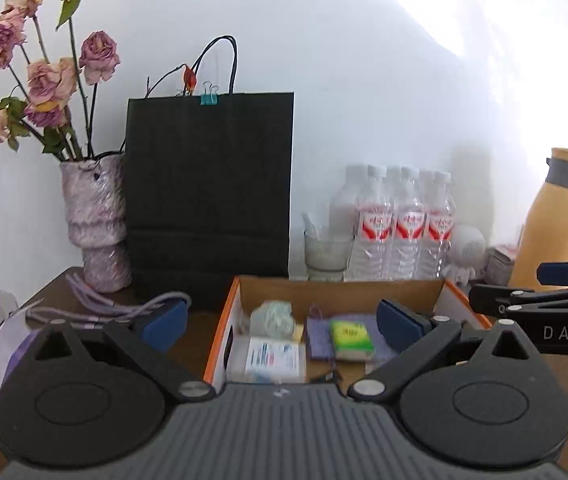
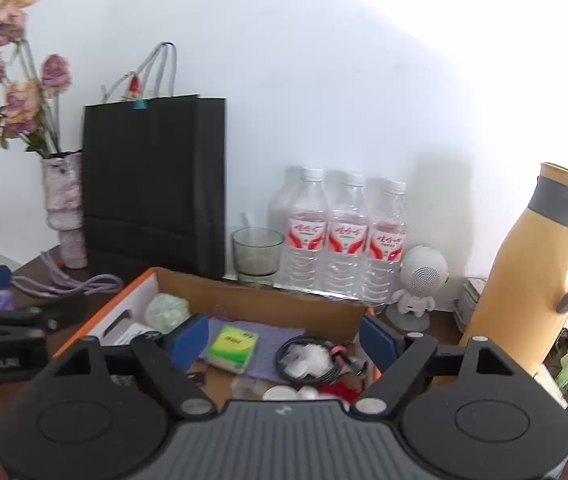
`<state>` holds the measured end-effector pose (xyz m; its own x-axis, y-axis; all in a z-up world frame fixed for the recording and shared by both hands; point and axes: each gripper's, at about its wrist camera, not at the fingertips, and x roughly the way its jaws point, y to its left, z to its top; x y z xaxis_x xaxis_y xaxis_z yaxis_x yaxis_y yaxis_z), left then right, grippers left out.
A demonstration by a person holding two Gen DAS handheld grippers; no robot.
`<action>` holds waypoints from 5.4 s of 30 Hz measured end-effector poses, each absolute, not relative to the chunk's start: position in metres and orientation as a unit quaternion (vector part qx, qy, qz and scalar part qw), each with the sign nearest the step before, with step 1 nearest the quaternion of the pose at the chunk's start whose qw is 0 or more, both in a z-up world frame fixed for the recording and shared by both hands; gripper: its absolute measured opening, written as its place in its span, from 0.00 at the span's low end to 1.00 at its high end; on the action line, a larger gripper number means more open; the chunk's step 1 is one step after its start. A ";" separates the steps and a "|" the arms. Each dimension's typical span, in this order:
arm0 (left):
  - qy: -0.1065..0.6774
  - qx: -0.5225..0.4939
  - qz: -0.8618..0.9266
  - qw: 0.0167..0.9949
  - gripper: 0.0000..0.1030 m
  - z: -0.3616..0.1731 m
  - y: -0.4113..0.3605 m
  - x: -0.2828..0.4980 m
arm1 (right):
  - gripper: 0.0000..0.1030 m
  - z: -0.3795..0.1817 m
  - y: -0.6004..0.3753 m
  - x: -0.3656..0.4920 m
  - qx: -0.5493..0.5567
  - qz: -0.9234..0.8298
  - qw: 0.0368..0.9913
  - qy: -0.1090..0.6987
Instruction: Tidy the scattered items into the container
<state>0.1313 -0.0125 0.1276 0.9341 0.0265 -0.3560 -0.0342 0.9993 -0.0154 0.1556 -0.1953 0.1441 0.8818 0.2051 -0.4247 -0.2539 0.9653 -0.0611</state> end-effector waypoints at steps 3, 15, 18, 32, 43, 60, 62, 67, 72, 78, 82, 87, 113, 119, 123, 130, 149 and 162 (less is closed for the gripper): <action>0.182 -0.016 0.019 0.983 1.00 0.130 -0.012 0.113 | 0.80 0.145 -0.191 0.137 -0.051 0.117 0.970 0.206; 0.210 -0.074 0.020 0.975 1.00 0.059 0.004 -0.077 | 0.87 0.074 -0.235 -0.057 0.020 0.102 0.970 0.221; 0.252 -0.062 -0.003 0.966 1.00 0.038 -0.002 -0.094 | 0.87 0.051 -0.245 -0.080 0.011 0.099 0.966 0.240; 0.278 0.009 -0.041 0.960 1.00 0.039 -0.021 0.023 | 0.73 0.012 -0.237 0.073 0.016 0.041 0.952 0.302; 0.320 0.004 -0.101 0.942 0.83 0.013 -0.049 0.136 | 0.17 -0.001 -0.239 0.096 -0.009 0.064 0.945 0.319; 0.332 0.011 -0.099 0.938 0.39 0.002 -0.080 0.162 | 0.16 0.003 -0.252 0.092 0.051 0.100 0.948 0.298; 0.329 0.001 -0.089 0.940 0.39 0.007 -0.075 0.153 | 0.16 0.003 -0.250 0.091 0.049 0.101 0.948 0.298; 0.272 -0.021 -0.059 0.960 0.39 0.031 -0.056 0.102 | 0.16 0.008 -0.247 0.085 0.052 0.106 0.953 0.278; 0.203 -0.016 -0.013 0.979 0.39 0.048 -0.040 0.042 | 0.16 0.026 -0.235 0.062 0.060 0.117 0.965 0.227; 0.155 -0.004 0.015 0.988 0.39 0.058 -0.034 -0.021 | 0.16 0.056 -0.217 0.008 0.063 0.126 0.977 0.162; 0.141 -0.019 0.014 0.990 0.39 0.059 -0.033 -0.055 | 0.16 0.066 -0.216 -0.031 0.065 0.130 0.983 0.114; 0.124 -0.034 0.007 0.992 0.39 0.058 -0.035 -0.084 | 0.16 0.067 -0.211 -0.064 0.064 0.135 0.985 0.086; 0.412 -0.046 -0.075 0.907 0.39 0.134 -0.019 0.250 | 0.16 0.161 -0.209 0.246 0.070 0.197 0.912 0.353; 0.526 0.001 -0.091 0.845 0.39 0.079 -0.030 0.308 | 0.16 0.100 -0.178 0.331 0.042 0.196 0.821 0.535; 0.553 0.000 -0.102 0.827 0.39 0.051 -0.030 0.316 | 0.16 0.062 -0.161 0.351 0.030 0.190 0.793 0.578; 0.555 0.003 -0.107 0.825 0.53 0.046 -0.023 0.319 | 0.19 0.031 -0.136 0.366 0.006 0.184 0.770 0.611; 0.528 -0.012 -0.019 0.849 1.00 0.098 -0.019 0.310 | 0.72 0.121 -0.213 0.323 -0.011 0.099 0.816 0.570; 0.293 0.038 0.038 0.955 1.00 0.152 -0.021 0.234 | 0.87 0.140 -0.217 0.267 0.043 0.126 0.879 0.457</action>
